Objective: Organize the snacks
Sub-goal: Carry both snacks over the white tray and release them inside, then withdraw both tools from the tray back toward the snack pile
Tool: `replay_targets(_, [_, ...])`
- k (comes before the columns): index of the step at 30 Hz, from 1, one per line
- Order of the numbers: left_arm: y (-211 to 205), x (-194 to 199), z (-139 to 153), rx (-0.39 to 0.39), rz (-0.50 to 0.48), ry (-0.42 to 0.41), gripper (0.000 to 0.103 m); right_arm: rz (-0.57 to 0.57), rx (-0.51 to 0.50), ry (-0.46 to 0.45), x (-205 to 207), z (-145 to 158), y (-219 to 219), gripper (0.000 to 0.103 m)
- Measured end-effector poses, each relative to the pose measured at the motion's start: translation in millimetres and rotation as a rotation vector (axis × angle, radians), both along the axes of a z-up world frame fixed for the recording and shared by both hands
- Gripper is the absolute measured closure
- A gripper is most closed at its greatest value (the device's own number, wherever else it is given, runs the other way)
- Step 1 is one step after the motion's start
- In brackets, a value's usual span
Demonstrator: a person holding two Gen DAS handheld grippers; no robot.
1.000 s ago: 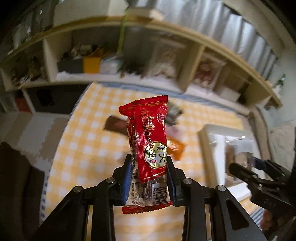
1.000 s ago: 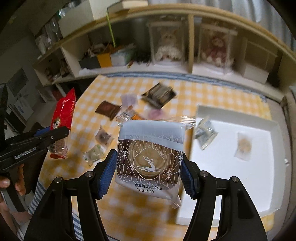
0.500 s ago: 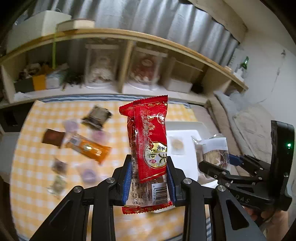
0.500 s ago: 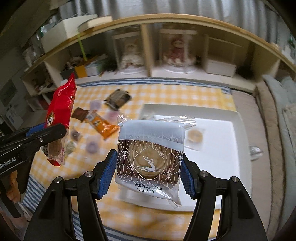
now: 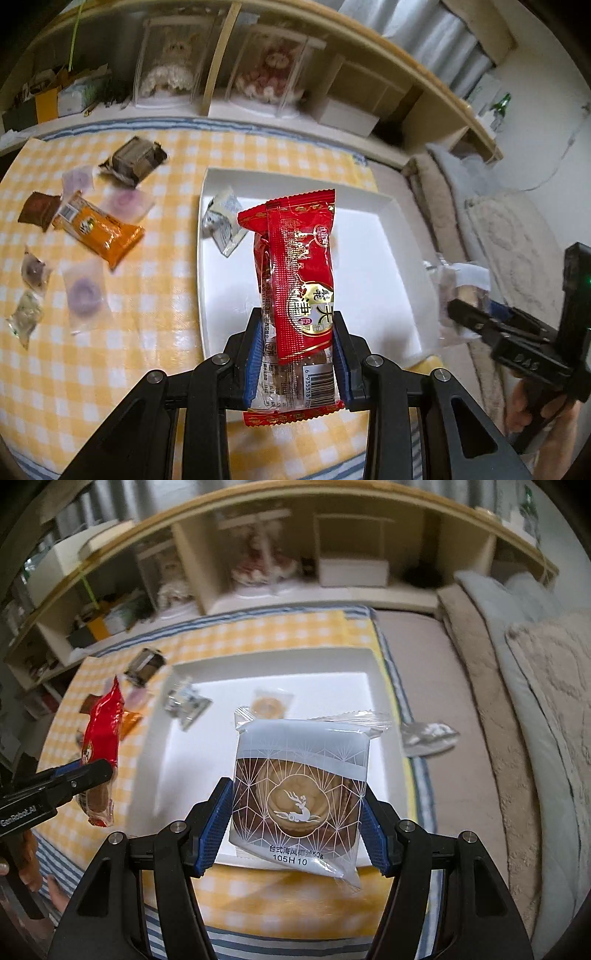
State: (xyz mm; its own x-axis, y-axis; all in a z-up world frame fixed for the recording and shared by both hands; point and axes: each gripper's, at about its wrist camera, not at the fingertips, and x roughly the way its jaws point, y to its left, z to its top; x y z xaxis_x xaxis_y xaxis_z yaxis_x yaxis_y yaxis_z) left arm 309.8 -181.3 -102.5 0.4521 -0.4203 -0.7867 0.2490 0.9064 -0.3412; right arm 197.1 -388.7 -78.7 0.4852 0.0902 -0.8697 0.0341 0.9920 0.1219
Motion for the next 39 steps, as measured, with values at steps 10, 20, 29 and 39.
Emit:
replay_targets(10, [-23,25,-43,0.086,0.058,0.038,0.07,0.007,0.015,0.051,14,-38,-37,0.038])
replay_targets(20, [-20,26,-55,0.126,0.09,0.019,0.069,0.068,0.006,0.103,33,-66,-34,0.037])
replay_targets(29, [-16,19,-46,0.119,0.055,-0.024,0.037,-0.008,0.063,0.063,41,-54,-47,0.006])
replay_targets(39, [-18,2,-29,0.141,0.01,-0.038,0.0,0.001,0.038,0.119,14,-55,-47,0.0])
